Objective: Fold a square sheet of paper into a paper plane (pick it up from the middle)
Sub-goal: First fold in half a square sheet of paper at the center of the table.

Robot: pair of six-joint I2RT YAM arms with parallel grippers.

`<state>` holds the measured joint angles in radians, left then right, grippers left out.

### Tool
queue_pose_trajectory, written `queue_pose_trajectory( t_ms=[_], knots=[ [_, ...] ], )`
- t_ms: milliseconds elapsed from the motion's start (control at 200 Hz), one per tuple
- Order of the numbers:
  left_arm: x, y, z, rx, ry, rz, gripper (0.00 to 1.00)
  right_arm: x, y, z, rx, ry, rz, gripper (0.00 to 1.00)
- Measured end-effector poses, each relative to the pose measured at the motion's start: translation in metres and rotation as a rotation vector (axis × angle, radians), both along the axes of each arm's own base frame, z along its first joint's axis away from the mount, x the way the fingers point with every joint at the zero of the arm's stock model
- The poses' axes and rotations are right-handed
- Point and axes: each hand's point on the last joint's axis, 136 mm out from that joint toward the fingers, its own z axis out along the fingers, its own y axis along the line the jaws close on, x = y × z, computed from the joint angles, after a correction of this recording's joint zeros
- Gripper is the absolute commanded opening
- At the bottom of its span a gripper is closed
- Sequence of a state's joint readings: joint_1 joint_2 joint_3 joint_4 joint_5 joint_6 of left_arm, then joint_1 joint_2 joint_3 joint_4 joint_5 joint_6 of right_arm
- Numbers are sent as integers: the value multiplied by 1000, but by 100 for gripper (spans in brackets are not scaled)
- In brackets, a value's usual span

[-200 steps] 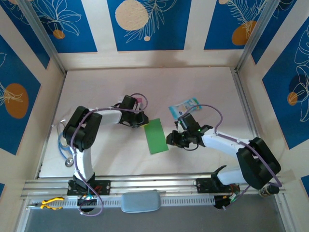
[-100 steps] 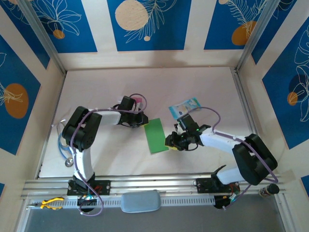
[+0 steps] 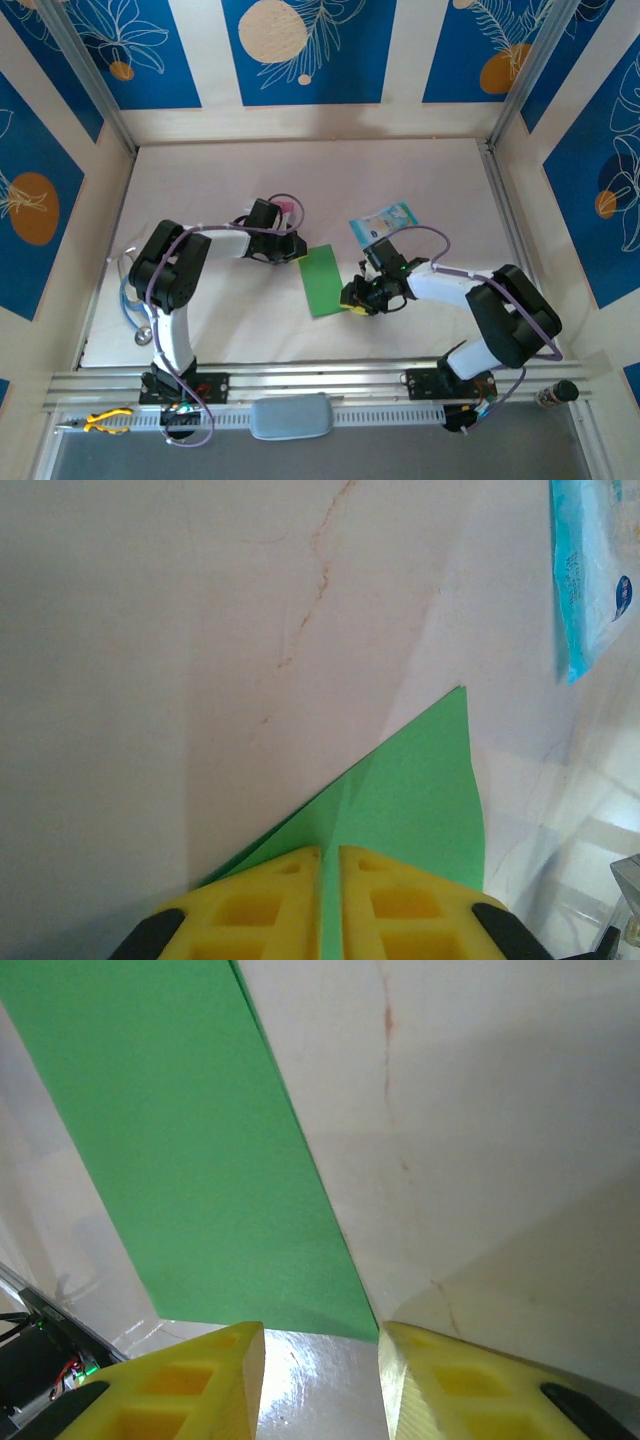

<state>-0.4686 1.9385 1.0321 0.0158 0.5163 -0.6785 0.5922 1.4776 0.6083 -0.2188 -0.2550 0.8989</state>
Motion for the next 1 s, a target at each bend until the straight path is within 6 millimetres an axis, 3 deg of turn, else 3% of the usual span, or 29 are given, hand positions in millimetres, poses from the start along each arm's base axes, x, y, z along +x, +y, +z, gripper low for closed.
queue_pose_trajectory(
  t_ms=[1001],
  knots=[
    [0, -1, 1, -4, 2, -3, 15, 5, 1, -1, -38, -24, -12, 34]
  ],
)
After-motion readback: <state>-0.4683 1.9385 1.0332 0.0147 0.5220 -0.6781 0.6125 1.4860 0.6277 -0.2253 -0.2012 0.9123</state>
